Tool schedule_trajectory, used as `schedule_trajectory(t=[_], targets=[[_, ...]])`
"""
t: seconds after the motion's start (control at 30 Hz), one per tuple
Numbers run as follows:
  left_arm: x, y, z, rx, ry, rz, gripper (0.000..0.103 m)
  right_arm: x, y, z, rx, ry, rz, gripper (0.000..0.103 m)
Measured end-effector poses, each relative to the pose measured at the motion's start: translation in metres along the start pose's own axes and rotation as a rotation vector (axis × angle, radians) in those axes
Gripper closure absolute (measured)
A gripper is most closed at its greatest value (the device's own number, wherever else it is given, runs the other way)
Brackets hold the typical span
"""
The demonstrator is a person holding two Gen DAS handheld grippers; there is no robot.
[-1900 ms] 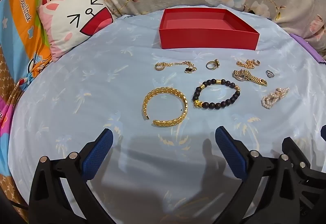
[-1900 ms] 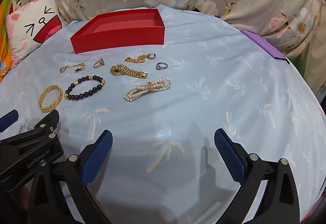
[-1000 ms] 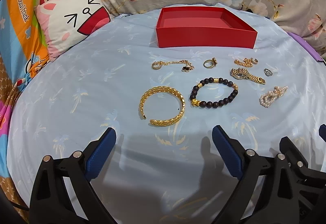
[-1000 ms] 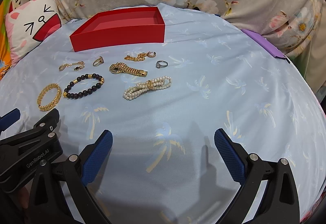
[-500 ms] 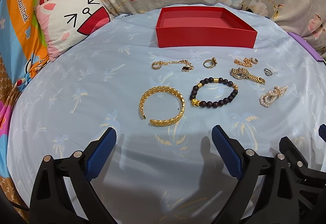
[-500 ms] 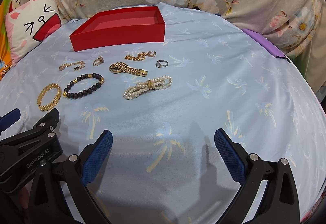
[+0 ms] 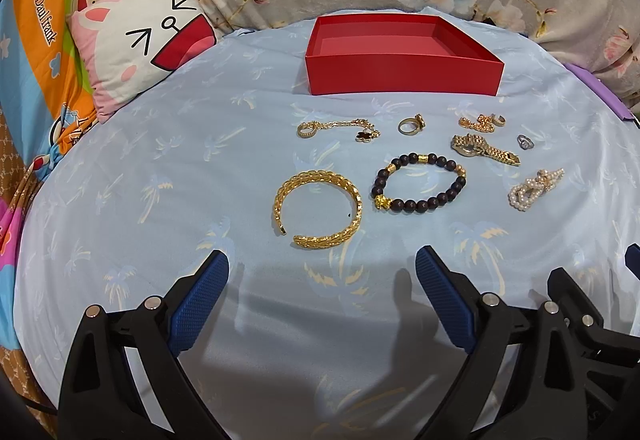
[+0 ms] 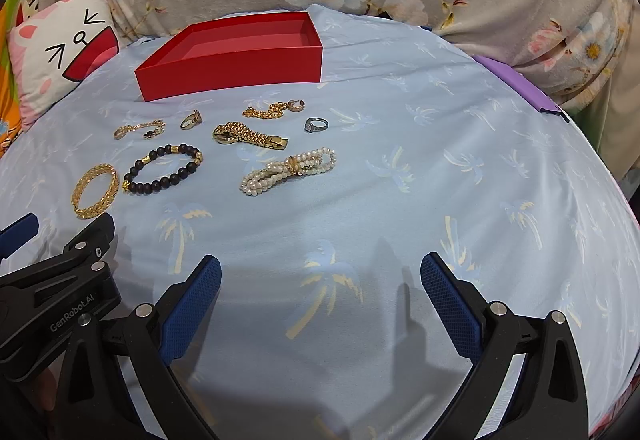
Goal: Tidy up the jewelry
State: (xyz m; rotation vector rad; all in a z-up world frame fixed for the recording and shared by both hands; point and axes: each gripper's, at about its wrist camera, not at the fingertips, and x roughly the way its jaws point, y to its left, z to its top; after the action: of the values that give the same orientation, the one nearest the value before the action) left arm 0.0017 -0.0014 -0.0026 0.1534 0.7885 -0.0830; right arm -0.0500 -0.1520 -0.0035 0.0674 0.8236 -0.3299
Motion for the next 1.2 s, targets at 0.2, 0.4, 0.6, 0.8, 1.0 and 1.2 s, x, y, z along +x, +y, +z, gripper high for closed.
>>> schedule_trajectory(t=[0.2,0.4,0.6,0.8,1.0,1.2], targets=[[-0.0006,0.0001,0.0006,0.0,0.003,0.001,0.011,0.0004,-0.0006,-0.0002,0.0,0.0,0.001,0.005],[-0.0009,0.0001,0.0003,0.001,0.002,0.0,0.011,0.0005,-0.0003,0.0001,0.0,0.001,0.001,0.005],[-0.001,0.0001,0.0001,0.001,0.001,0.001,0.011,0.0007,-0.0001,0.0003,0.0,0.002,0.001,0.005],[-0.0005,0.0013,0.0,0.001,0.001,0.0,0.011,0.0024,-0.0003,-0.0012,0.001,0.004,-0.001,0.005],[0.0013,0.0052,0.0006,0.001,0.001,0.001,0.011,0.0023,-0.0003,-0.0007,0.001,0.004,0.001,0.005],[-0.0012,-0.0002,-0.0002,0.001,0.002,0.001,0.011,0.0023,-0.0002,-0.0007,0.001,0.005,0.0,0.005]])
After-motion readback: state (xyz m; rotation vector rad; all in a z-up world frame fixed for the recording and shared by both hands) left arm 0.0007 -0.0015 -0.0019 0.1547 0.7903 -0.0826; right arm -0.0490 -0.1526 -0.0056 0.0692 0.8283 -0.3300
